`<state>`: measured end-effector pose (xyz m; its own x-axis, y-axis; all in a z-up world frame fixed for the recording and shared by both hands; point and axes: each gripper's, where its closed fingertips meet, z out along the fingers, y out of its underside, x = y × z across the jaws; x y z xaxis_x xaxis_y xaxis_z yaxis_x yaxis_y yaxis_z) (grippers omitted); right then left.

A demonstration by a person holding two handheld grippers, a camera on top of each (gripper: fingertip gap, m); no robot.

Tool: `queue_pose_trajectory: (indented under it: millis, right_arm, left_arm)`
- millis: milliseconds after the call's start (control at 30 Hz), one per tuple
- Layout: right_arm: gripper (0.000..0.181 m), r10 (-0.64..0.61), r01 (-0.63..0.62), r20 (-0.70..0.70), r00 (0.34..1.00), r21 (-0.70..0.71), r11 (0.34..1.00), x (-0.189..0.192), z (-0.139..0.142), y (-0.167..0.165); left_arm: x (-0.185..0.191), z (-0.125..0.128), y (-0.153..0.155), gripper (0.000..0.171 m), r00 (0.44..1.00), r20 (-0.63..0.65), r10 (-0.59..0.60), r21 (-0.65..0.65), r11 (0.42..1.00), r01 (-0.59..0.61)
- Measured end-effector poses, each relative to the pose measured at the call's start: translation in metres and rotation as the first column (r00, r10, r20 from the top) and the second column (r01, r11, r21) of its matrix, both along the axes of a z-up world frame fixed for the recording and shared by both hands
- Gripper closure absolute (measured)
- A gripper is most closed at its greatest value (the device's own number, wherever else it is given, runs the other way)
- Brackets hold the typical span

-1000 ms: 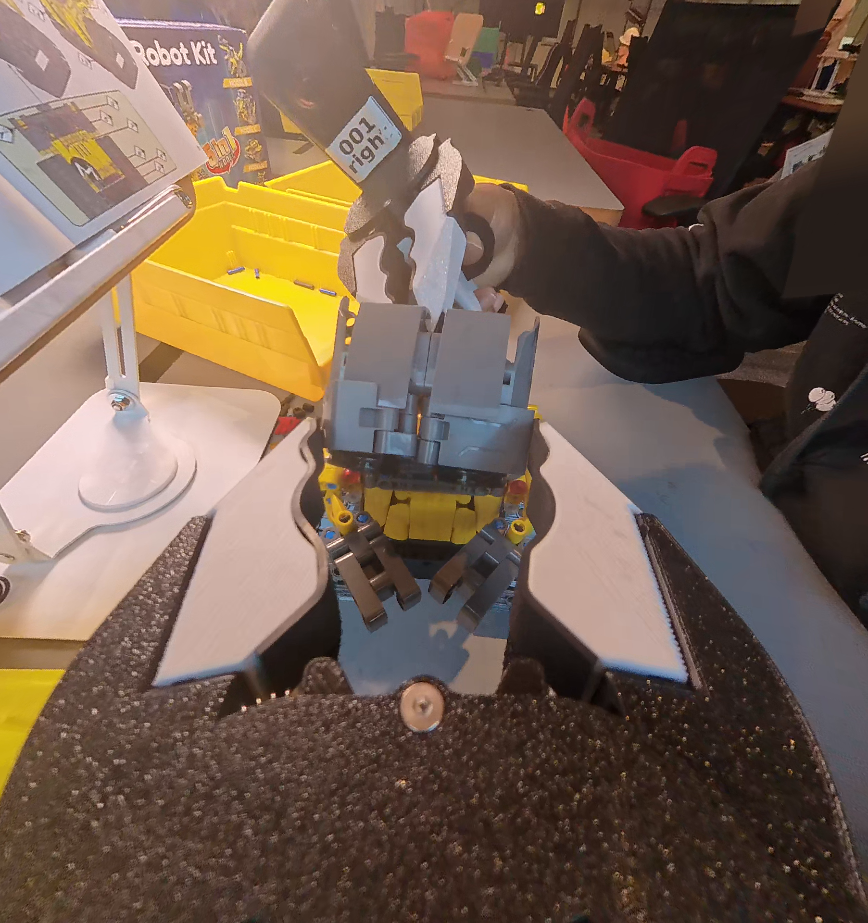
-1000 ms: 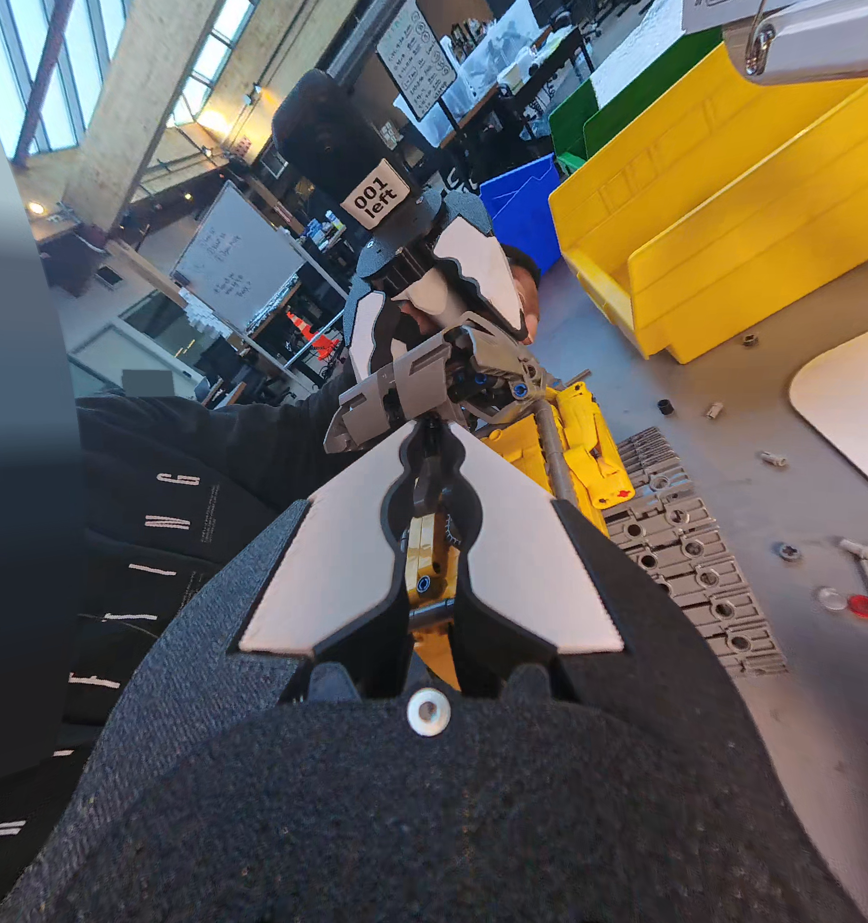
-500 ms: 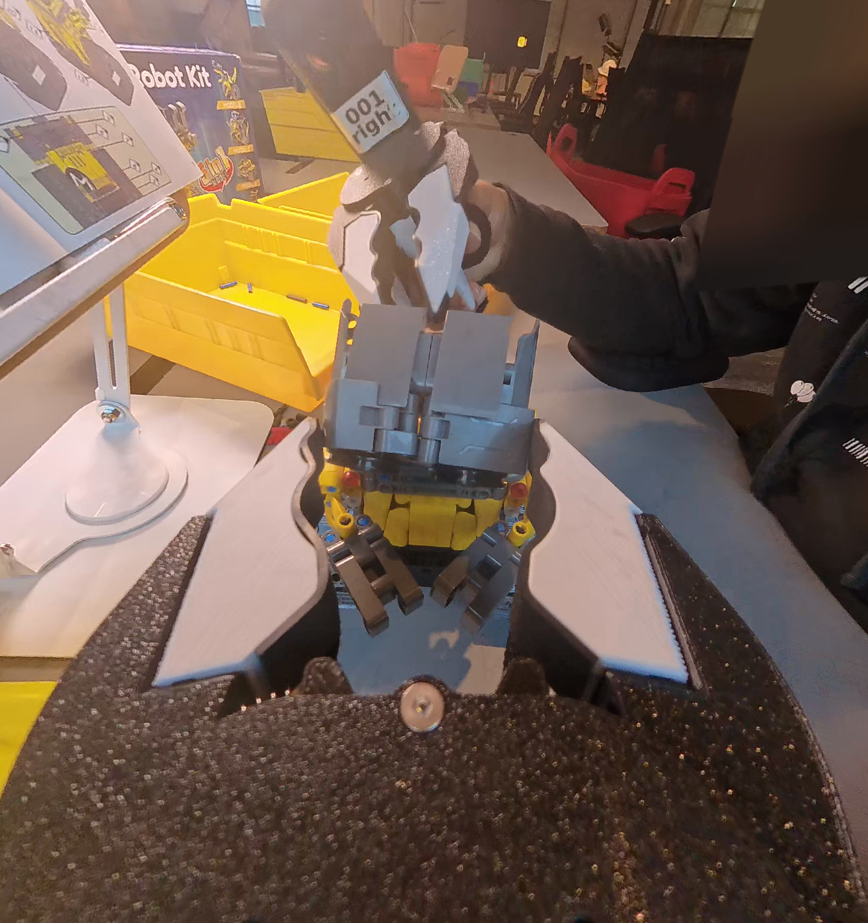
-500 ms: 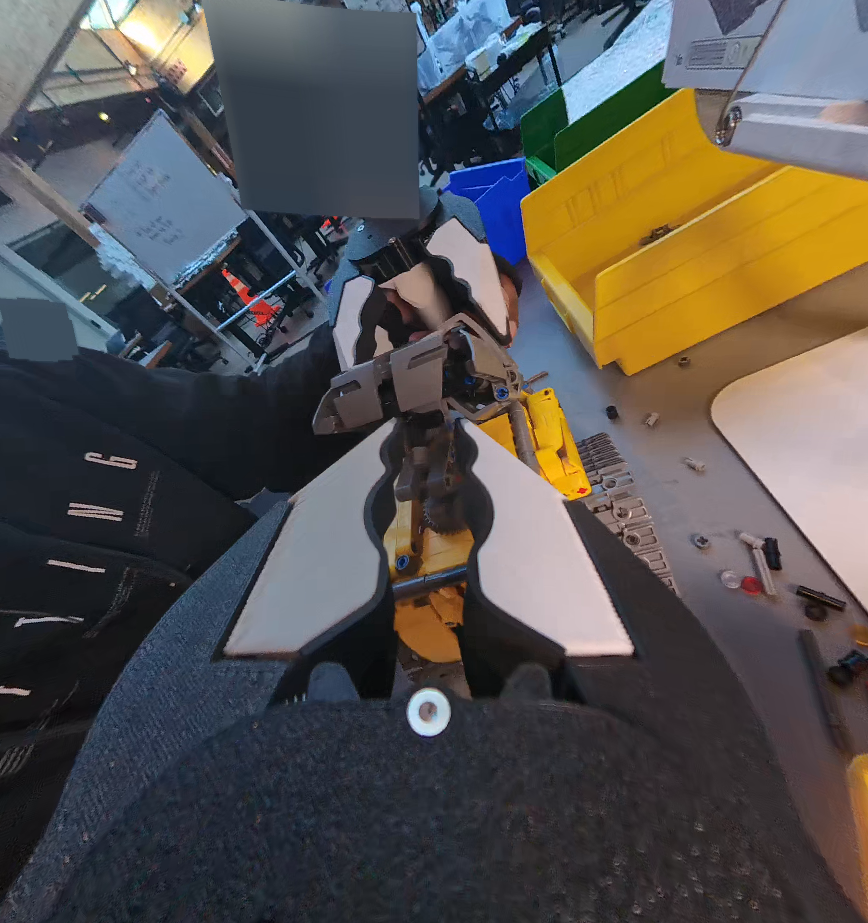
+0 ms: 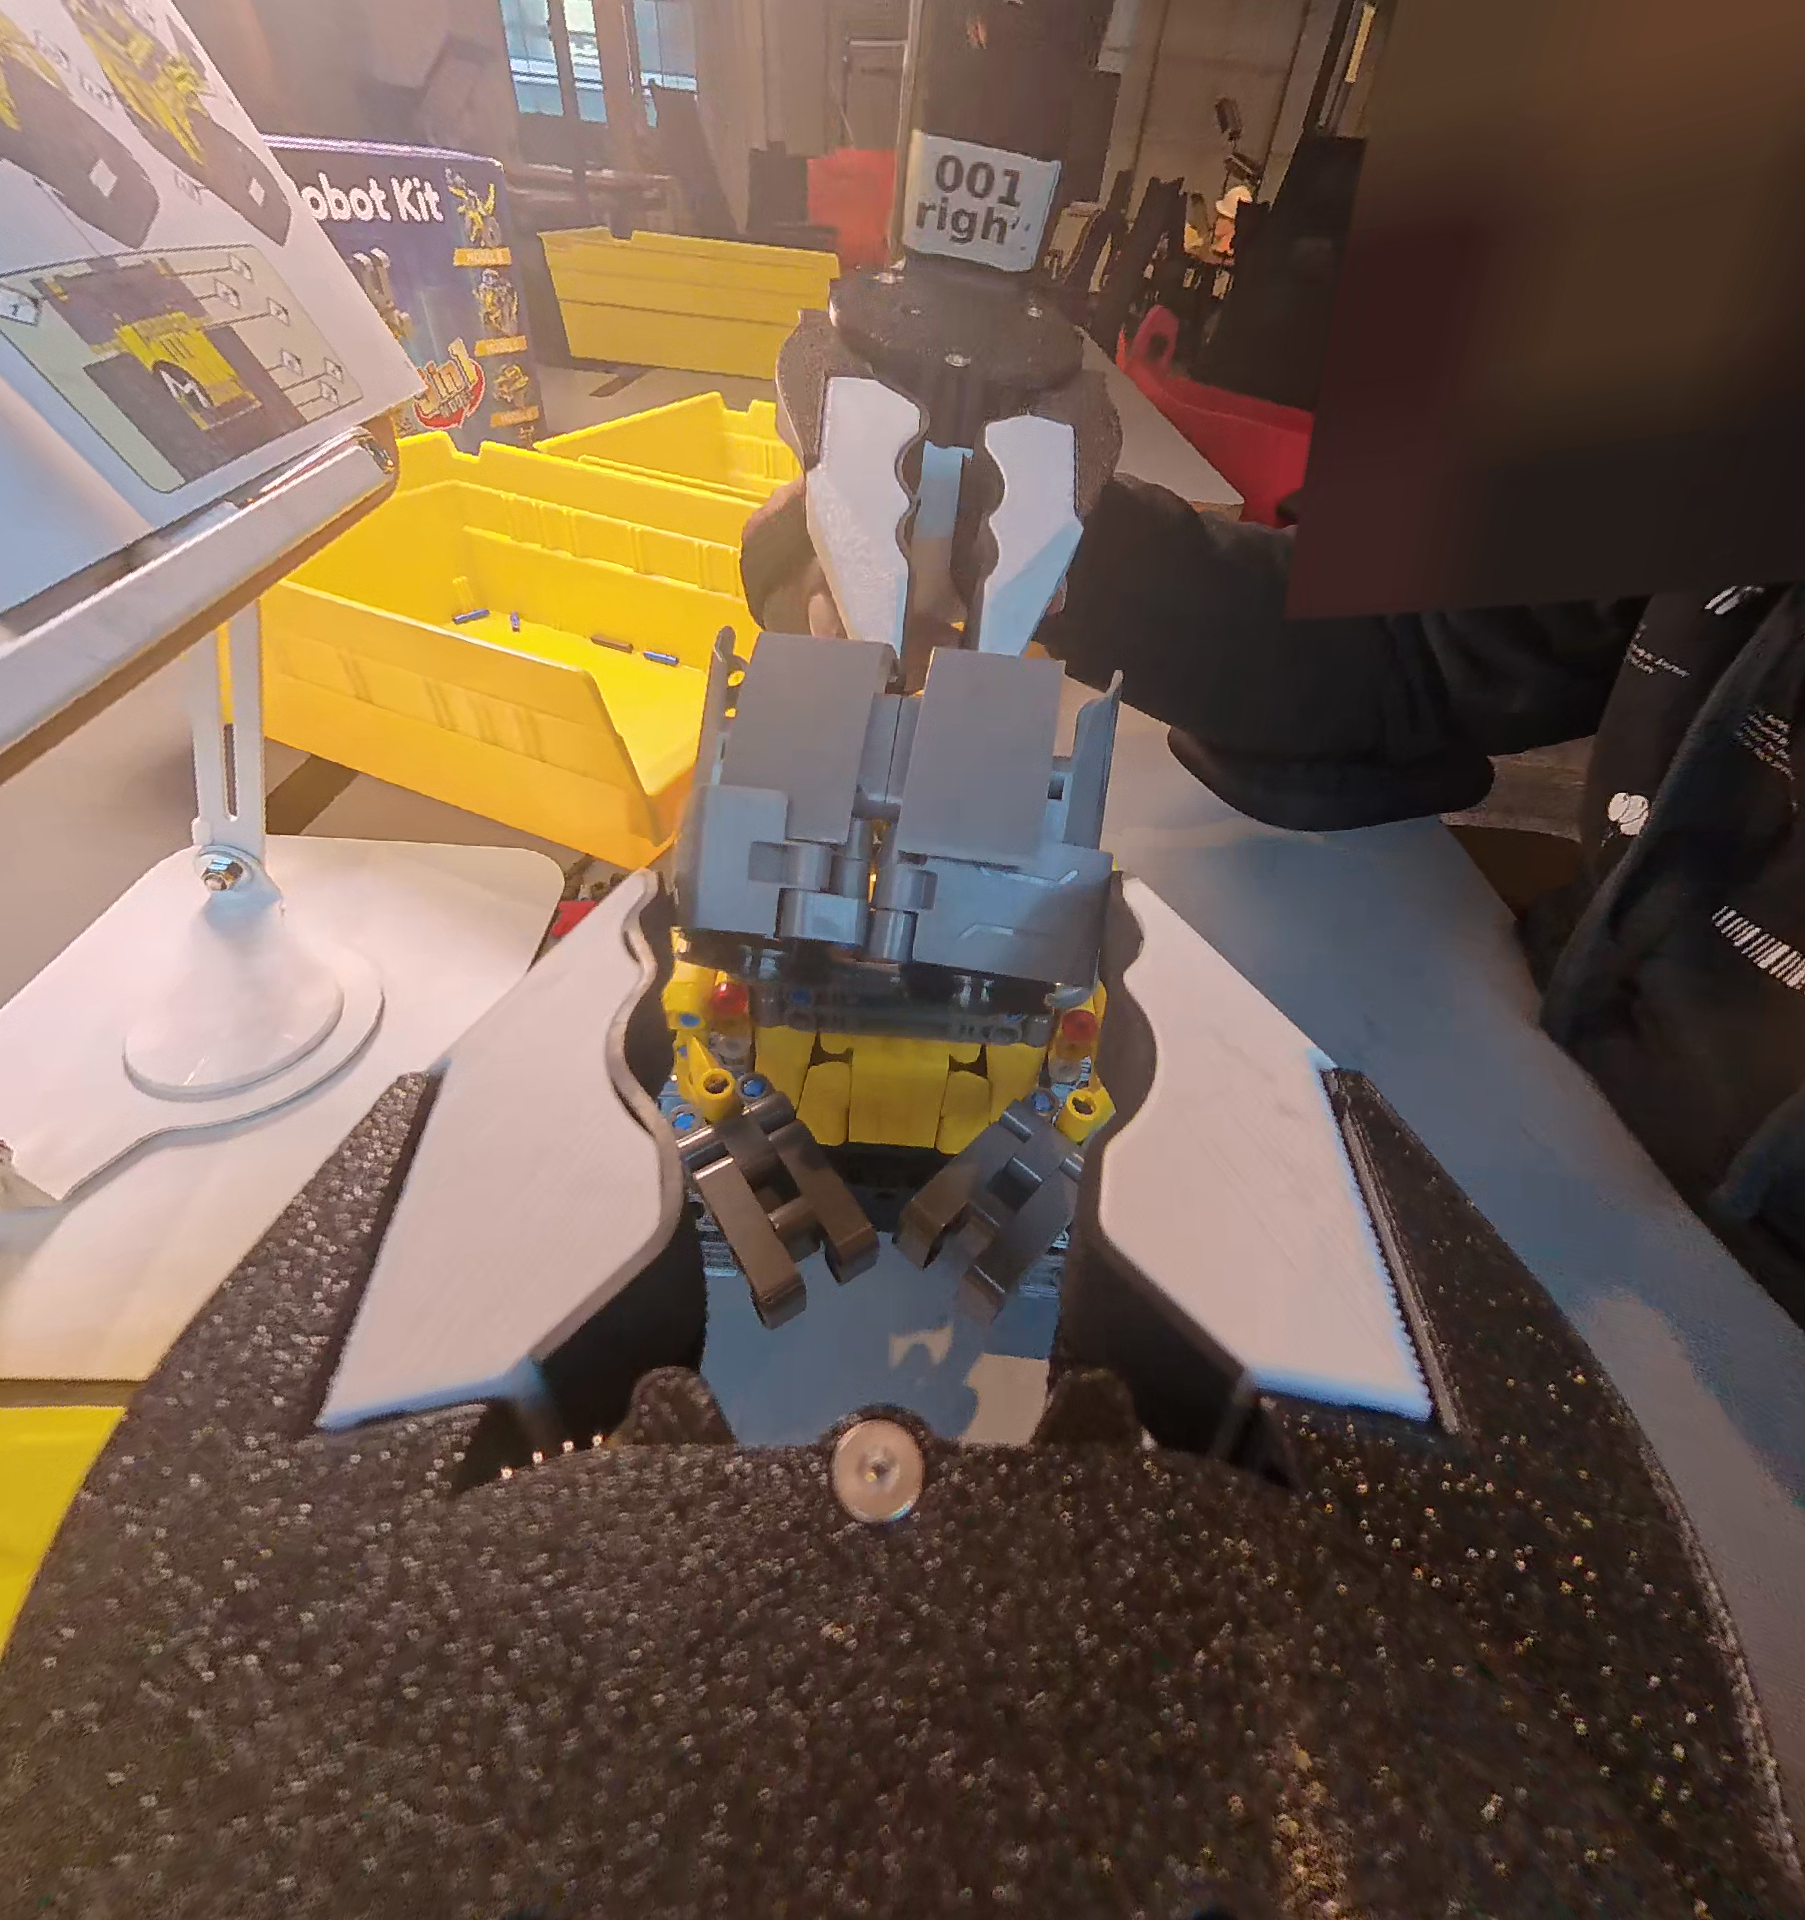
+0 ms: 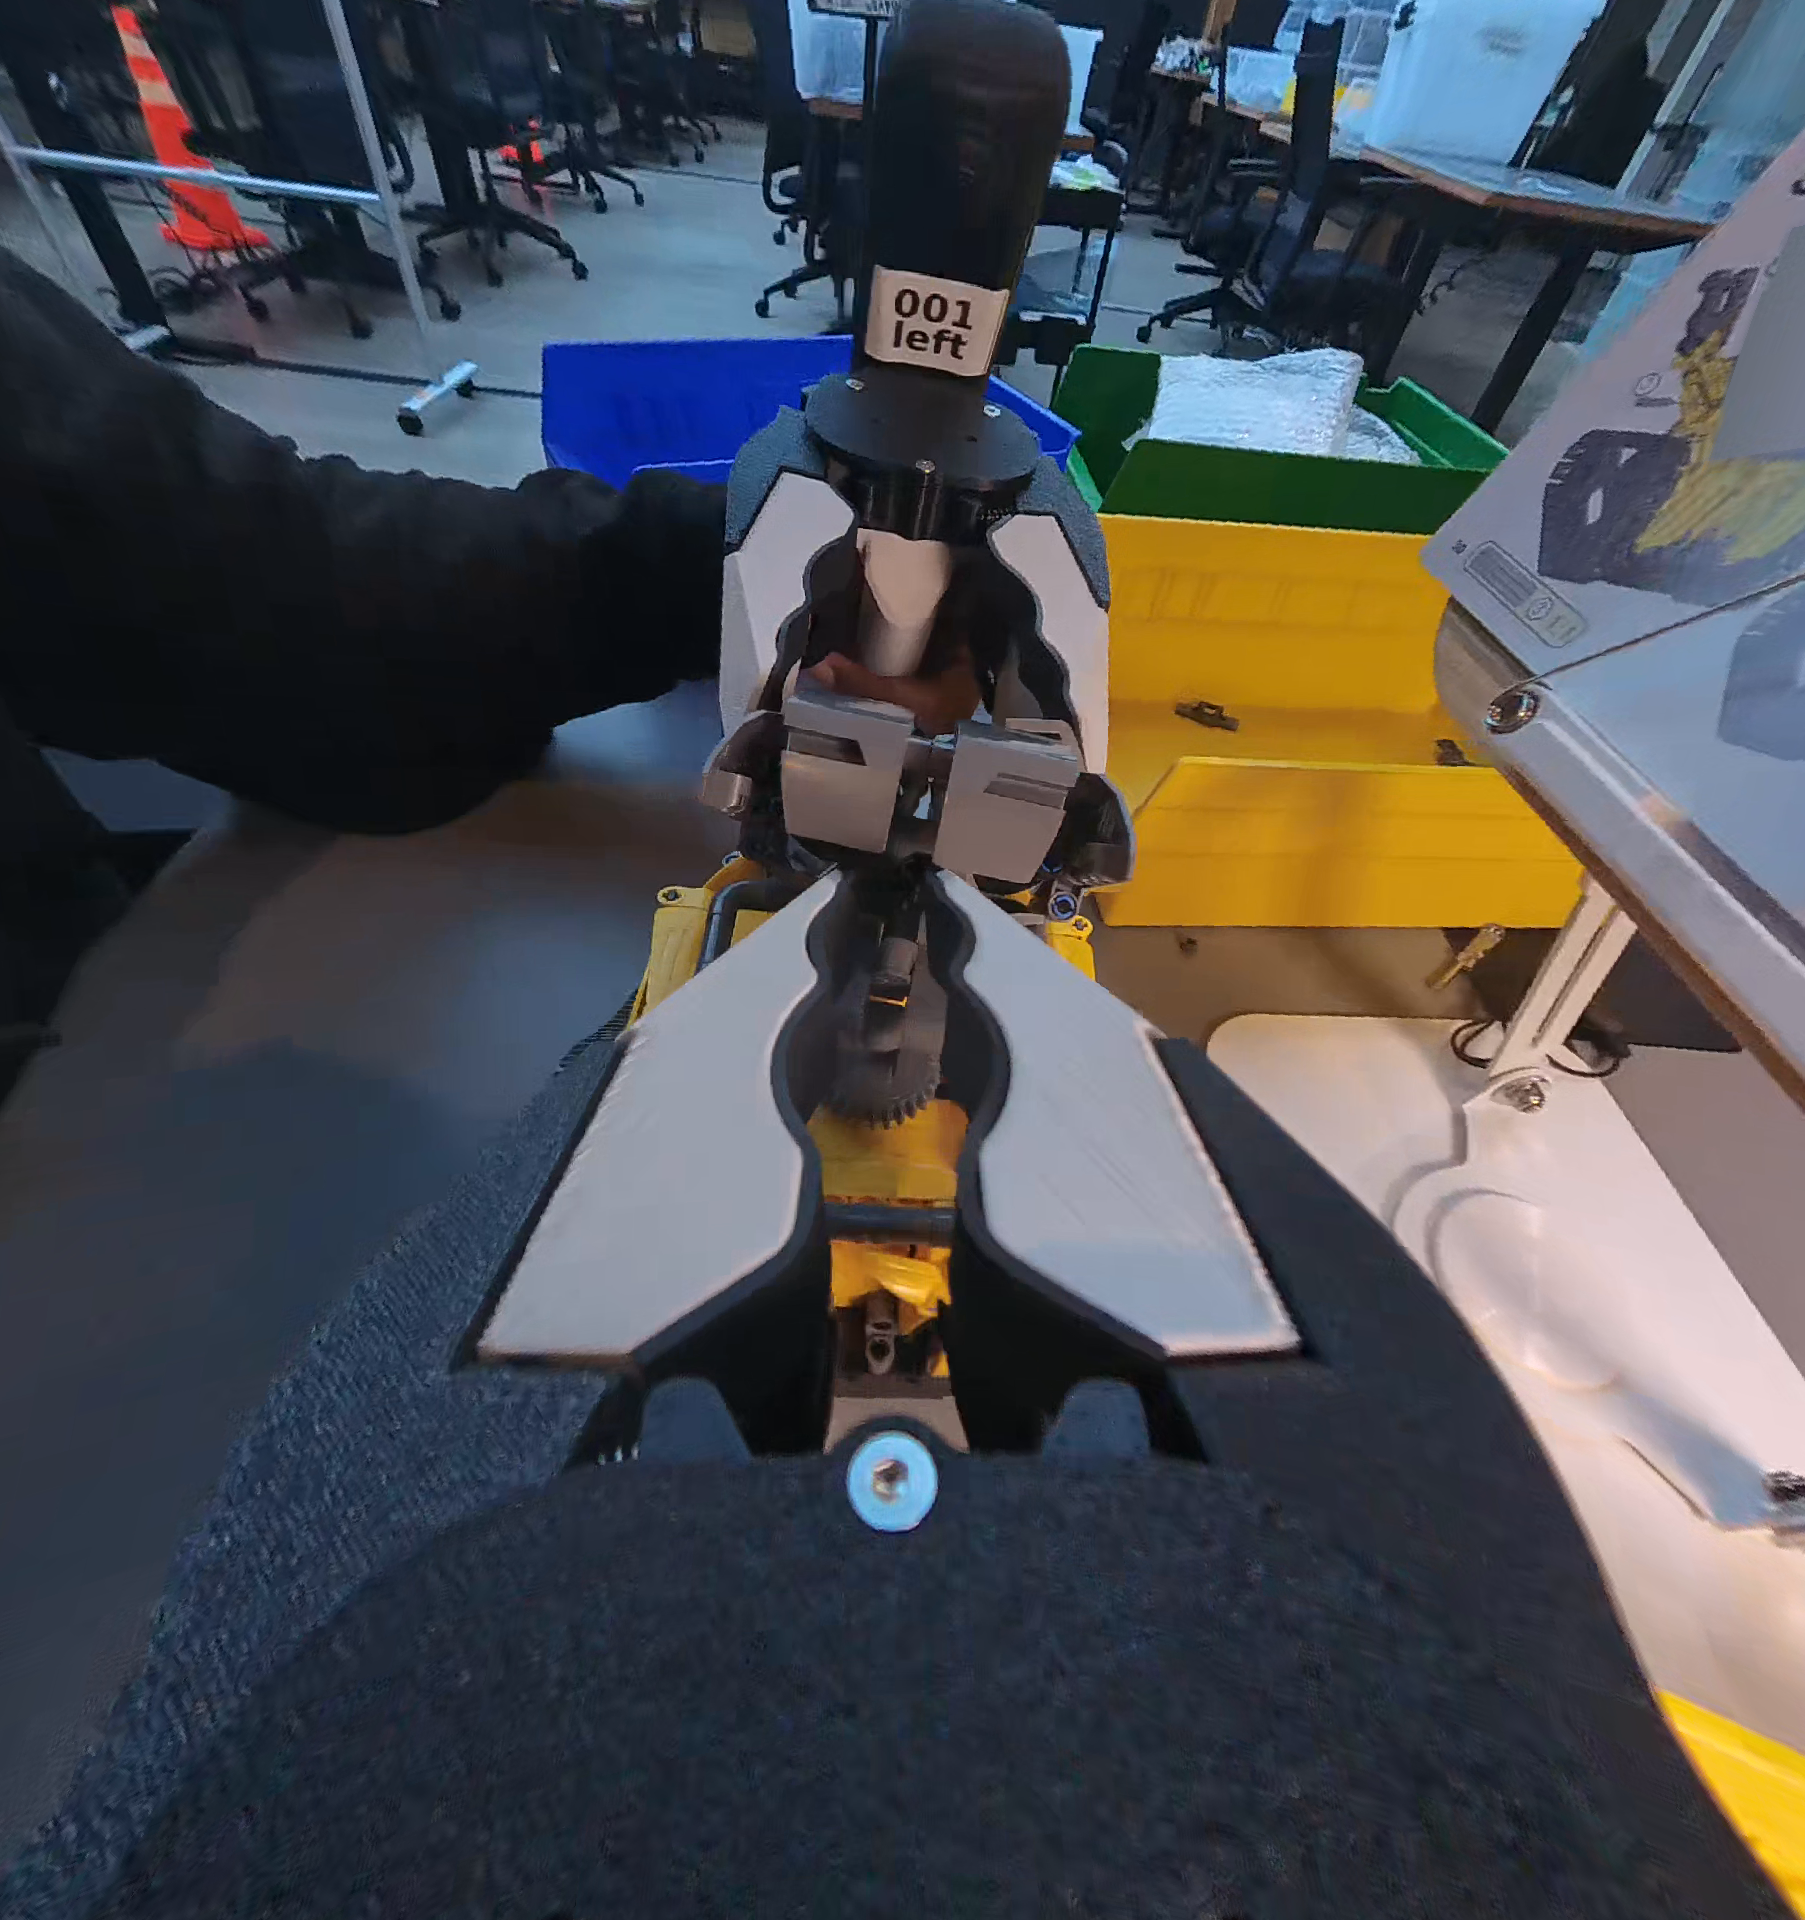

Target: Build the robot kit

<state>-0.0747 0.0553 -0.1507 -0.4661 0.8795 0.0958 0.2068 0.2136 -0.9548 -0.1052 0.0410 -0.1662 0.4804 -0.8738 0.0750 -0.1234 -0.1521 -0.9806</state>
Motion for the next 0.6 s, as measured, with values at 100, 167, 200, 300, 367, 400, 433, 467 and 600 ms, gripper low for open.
queue_pose_trajectory:
  millis: [100, 167, 200, 300, 367, 400, 433, 467, 600]
  right_arm:
    - [0.166, -0.018, 0.019, -0.015, 1.0, 0.026, 0.999, -0.0022, -0.0029, 0.0028]
    - [0.168, -0.009, 0.009, -0.027, 1.0, 0.019, 1.0, -0.0038, -0.0031, -0.0006]
    - [0.171, -0.023, 0.024, -0.036, 0.999, 0.039, 0.999, -0.0058, -0.0042, 0.0003]
    - [0.175, -0.024, 0.037, -0.09, 0.996, 0.15, 0.988, -0.0059, -0.0036, -0.0002]
    - [0.176, -0.013, 0.041, -0.124, 0.992, 0.228, 0.973, -0.0048, -0.0037, -0.0013]
    - [0.176, -0.006, 0.042, -0.137, 0.991, 0.258, 0.965, -0.0043, -0.0038, -0.002]
    - [0.176, -0.002, 0.045, -0.148, 0.989, 0.289, 0.956, -0.0039, -0.0039, -0.0022]
    - [0.176, 0.005, 0.046, -0.158, 0.987, 0.315, 0.948, -0.0034, -0.004, -0.0029]
    - [0.176, 0.02, 0.042, -0.17, 0.985, 0.356, 0.933, -0.0016, -0.0043, -0.0049]
  left_arm:
    - [0.0001, 0.0001, 0.0001, 0.09, 1.0, 0.012, -0.003, 0.004, 1.0, 0.003]
    - [0.0, 0.0001, 0.0003, 0.09, 1.0, 0.021, -0.005, 0.006, 1.0, 0.005]
    - [-0.0005, 0.0001, 0.0004, 0.09, 1.0, 0.024, -0.005, 0.007, 1.0, 0.005]
    - [-0.0006, -0.0001, 0.0005, 0.09, 0.999, 0.031, -0.01, 0.004, 1.0, 0.01]
    - [-0.0001, 0.0, 0.0007, 0.09, 0.999, 0.035, -0.012, 0.004, 1.0, 0.012]
    - [0.0001, 0.0, 0.0007, 0.09, 0.999, 0.036, -0.012, 0.004, 1.0, 0.012]
    - [0.0004, 0.0, 0.0007, 0.09, 0.999, 0.035, -0.013, 0.004, 1.0, 0.013]
    - [0.0007, -0.0001, 0.0006, 0.09, 0.999, 0.033, -0.014, 0.004, 1.0, 0.014]
    - [0.002, -0.0001, -0.0007, 0.09, 1.0, 0.024, -0.018, 0.001, 1.0, 0.018]
